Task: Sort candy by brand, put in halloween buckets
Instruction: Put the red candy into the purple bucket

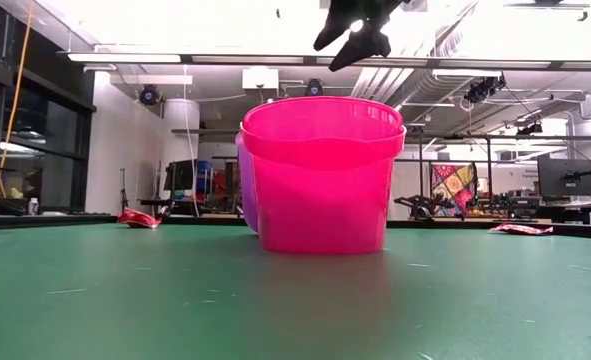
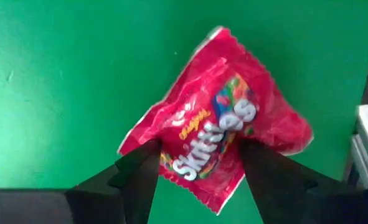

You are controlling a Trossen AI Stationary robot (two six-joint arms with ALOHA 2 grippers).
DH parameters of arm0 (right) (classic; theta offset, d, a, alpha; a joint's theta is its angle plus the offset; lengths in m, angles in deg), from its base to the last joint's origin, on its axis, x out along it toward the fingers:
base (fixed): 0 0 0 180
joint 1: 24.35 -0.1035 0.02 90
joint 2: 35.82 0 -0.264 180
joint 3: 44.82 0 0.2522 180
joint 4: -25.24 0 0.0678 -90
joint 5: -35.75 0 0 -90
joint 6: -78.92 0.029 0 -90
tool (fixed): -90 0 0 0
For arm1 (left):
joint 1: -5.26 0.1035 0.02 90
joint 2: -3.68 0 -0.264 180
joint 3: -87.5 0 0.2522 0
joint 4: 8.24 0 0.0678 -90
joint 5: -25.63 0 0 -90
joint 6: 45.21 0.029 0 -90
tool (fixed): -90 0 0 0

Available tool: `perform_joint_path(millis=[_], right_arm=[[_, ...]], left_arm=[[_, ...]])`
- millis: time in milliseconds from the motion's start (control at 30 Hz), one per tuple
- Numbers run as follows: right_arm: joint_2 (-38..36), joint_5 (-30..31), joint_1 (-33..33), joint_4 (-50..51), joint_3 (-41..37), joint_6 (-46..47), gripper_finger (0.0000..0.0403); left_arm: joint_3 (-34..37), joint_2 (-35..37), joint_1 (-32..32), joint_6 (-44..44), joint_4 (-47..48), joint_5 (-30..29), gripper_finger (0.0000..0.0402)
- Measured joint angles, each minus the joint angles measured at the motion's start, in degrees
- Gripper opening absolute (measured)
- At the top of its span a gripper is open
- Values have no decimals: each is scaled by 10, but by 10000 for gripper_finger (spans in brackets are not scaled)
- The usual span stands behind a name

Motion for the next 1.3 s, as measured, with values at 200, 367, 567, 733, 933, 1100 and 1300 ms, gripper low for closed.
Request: perform_joint_path(millis=[200, 367, 567, 733, 933, 1100, 1300], right_arm=[[-3, 0, 0, 1, 0, 0, 291], [-27, 0, 0, 2, 0, 0, 291], [-79, -3, -4, 3, 1, 7, 291], [-107, -12, -30, 23, 1, 56, 291], [-95, 13, -103, 129, 1, 135, 291], [-73, 104, -164, 304, 0, 283, 291], [-76, 78, -223, 458, 0, 452, 291]], left_arm=[[-1, -8, 12, -19, -1, 0, 143], [1, 69, 61, -28, 36, -92, 18], [1, 226, 184, 64, 117, -241, 11], [1, 335, 347, 216, 27, -344, 7], [0, 355, 544, 408, -223, -296, 4], [0, 286, 641, 446, -301, -167, 3], [1, 176, 661, 443, -289, -131, 22]])
